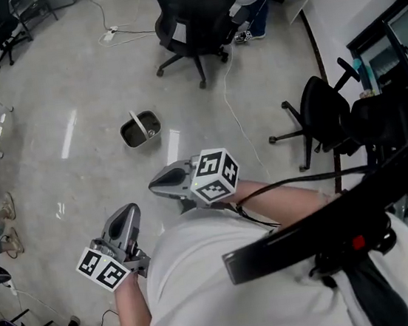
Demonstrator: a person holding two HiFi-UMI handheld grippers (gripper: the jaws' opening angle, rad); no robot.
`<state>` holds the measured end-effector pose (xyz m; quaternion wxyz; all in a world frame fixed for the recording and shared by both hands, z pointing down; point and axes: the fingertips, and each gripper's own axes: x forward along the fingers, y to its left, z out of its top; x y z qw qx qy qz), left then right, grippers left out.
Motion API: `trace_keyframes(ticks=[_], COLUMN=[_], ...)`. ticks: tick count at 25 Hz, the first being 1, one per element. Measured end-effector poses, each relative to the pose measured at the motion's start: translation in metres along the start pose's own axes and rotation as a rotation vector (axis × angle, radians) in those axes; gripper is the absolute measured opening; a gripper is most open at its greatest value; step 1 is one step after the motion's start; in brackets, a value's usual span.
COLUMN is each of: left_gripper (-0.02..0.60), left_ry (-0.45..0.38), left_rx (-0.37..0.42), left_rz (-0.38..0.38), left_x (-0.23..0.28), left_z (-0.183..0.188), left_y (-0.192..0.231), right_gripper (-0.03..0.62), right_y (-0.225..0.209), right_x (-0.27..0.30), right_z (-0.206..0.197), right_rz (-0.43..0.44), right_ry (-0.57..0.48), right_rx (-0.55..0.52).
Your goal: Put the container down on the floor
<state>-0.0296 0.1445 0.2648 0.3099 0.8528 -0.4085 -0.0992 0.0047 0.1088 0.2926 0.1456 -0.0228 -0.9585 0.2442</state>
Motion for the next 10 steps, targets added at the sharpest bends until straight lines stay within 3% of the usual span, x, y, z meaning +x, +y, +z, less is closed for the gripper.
trace_keyframes(ticks=[10], left_gripper=[0.009], left_ry=[0.002], left_rx=[-0.004], left_rz=[0.012], left_x=[-0.0037], left_z=[-0.0026], left_y=[-0.0018], right_gripper=[0.015], right_y=[0.0055], right_x=[-0.0018], right_z=[0.0005], right_rz=[0.005], right_ry=[0.003], right_rx=[-0.013])
